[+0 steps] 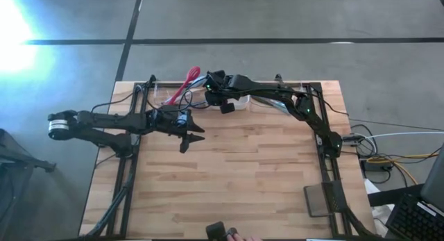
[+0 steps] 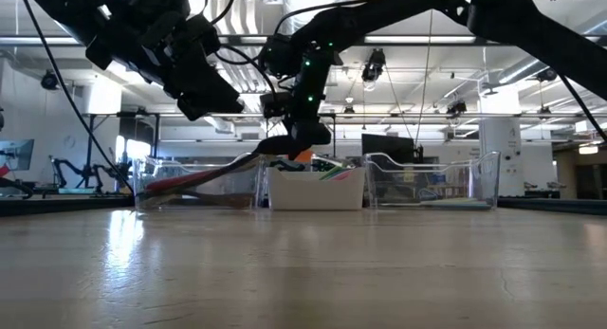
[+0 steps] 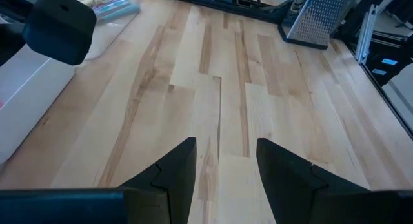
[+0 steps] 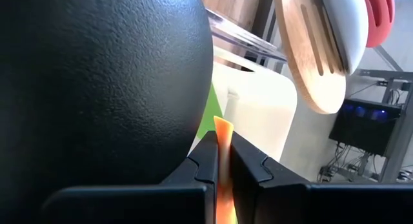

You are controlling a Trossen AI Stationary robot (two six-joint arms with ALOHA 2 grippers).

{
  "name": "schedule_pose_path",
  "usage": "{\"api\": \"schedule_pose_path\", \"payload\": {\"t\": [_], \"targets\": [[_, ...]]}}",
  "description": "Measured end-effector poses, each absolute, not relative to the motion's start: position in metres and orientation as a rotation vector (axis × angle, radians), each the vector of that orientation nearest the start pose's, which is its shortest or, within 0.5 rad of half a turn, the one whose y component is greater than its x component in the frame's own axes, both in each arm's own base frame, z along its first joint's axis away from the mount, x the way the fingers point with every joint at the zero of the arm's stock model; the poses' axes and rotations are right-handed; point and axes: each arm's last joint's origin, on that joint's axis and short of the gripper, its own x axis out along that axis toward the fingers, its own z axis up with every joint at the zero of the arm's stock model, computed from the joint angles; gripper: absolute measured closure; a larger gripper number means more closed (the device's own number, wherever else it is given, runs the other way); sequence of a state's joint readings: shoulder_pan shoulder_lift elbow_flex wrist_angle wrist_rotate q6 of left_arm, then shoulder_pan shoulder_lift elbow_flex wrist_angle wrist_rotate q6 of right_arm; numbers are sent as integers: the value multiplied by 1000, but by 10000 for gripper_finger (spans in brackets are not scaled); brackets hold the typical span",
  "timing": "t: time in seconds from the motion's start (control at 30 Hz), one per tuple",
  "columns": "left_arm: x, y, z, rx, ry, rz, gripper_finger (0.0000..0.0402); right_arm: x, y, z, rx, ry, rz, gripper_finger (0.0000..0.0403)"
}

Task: Pick & Place Kitchen Items
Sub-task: Put the orange spatula into the white bin, then return to Home Position

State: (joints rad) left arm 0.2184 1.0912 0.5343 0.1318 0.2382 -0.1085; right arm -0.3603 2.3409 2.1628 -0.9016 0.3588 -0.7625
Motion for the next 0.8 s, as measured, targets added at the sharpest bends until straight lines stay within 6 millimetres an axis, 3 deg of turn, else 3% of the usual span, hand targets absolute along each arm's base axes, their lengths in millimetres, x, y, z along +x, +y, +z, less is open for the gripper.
{"api": "schedule_pose_path", "payload": {"t": [0.8], "targets": [[221, 42, 219, -202, 425, 3, 234, 468, -182, 232, -672, 1279, -281, 233]]}}
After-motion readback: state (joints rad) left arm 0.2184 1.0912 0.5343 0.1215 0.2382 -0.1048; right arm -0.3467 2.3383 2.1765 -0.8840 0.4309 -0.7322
